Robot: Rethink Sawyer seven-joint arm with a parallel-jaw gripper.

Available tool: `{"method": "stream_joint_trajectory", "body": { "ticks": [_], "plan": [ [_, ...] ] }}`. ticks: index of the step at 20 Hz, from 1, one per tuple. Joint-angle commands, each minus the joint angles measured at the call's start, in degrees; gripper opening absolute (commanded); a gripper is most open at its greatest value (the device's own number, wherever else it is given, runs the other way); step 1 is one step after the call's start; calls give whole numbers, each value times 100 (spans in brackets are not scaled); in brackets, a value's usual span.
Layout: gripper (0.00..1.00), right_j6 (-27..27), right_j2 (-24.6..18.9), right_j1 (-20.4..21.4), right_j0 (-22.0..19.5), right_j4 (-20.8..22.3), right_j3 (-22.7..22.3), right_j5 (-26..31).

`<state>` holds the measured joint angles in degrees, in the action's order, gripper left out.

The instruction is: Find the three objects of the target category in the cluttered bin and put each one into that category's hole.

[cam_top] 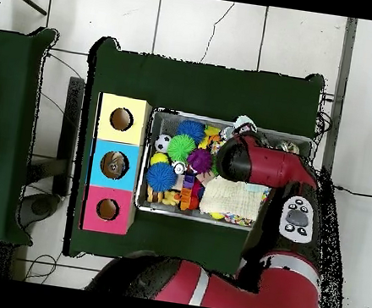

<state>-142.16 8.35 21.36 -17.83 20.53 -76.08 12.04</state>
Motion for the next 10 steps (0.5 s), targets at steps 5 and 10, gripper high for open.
{"method": "stream_joint_trajectory", "body": {
  "ticks": [5,10],
  "plan": [
    [100,1271,-2057,45,-900,-26,-751,1244],
    [100,1183,-2464,359,-1160,-83,-1045,1492]
  ]
}}
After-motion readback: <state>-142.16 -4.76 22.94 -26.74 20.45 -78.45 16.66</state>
